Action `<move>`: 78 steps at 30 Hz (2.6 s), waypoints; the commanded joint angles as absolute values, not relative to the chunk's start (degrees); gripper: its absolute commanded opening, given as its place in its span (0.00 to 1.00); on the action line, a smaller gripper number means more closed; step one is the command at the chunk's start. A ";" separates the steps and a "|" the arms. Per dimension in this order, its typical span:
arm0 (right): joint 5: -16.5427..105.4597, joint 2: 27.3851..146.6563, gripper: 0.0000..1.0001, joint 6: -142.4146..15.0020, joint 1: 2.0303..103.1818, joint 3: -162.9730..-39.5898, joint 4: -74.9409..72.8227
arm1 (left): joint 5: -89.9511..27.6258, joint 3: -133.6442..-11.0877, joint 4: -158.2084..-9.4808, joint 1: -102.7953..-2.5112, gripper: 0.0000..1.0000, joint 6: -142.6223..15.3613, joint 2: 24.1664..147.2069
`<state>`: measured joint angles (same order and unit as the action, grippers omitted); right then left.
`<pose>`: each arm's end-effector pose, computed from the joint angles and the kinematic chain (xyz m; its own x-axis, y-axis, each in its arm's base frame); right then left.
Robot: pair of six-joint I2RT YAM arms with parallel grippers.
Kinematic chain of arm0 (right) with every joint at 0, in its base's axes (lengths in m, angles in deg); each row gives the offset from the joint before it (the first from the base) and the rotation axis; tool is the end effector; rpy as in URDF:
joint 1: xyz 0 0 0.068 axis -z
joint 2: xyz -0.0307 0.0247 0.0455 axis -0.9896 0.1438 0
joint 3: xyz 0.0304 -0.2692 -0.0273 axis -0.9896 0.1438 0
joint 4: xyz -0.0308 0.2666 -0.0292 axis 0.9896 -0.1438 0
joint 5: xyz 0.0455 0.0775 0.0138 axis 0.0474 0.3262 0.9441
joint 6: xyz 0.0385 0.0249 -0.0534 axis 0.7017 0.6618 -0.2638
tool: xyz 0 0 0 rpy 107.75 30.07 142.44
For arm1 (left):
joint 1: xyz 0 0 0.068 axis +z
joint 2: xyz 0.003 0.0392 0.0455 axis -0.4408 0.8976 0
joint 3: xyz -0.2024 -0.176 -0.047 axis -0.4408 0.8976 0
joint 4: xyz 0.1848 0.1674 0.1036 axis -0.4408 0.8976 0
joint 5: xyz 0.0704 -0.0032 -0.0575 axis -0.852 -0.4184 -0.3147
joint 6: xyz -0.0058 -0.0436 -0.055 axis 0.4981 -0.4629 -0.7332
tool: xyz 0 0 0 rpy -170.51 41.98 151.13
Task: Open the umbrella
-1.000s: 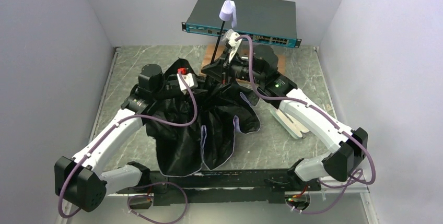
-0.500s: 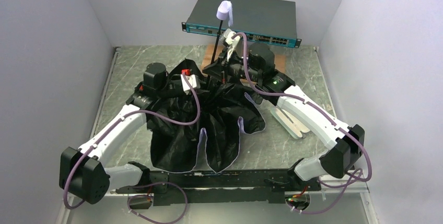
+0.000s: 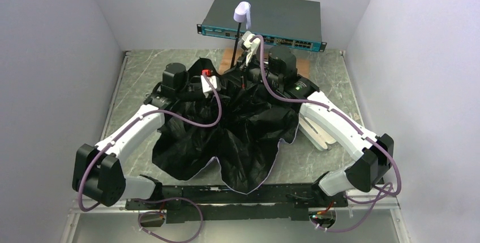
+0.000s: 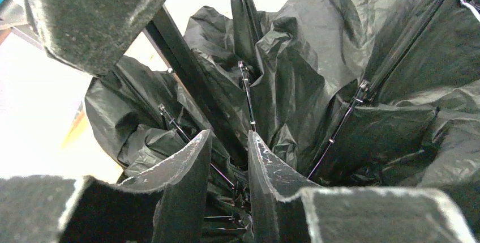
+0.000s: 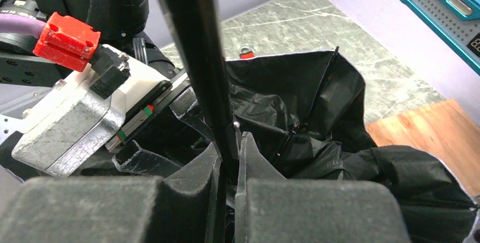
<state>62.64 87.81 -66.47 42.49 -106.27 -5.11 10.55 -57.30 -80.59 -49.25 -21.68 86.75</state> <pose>0.2654 0.2493 0.4158 -0.1433 -0.0349 -0.9891 -0.8971 0.4266 0.1149 0.2789 -0.1669 0.3032 0.1829 0.2755 -0.9437 0.9498 0.1981 0.2420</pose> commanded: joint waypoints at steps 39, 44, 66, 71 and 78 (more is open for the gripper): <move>75.31 73.11 0.87 -76.61 41.74 -97.38 6.17 | -12.46 -64.86 -60.77 -41.98 0.00 -25.95 69.49; 65.38 66.77 0.96 -81.34 42.28 -92.10 -4.63 | -25.38 -69.95 -58.79 -39.41 0.00 -17.04 67.61; 85.75 94.15 0.93 -82.09 60.22 -142.23 -56.60 | -29.53 -75.94 -45.20 -37.40 0.00 54.13 62.25; 85.13 100.46 0.94 -87.11 50.79 -151.55 -65.46 | -33.49 -73.57 -47.02 -37.57 0.00 58.08 61.24; 79.86 106.16 0.94 -90.95 41.78 -152.26 -70.98 | -37.44 -70.23 -53.08 -37.82 0.00 60.20 60.54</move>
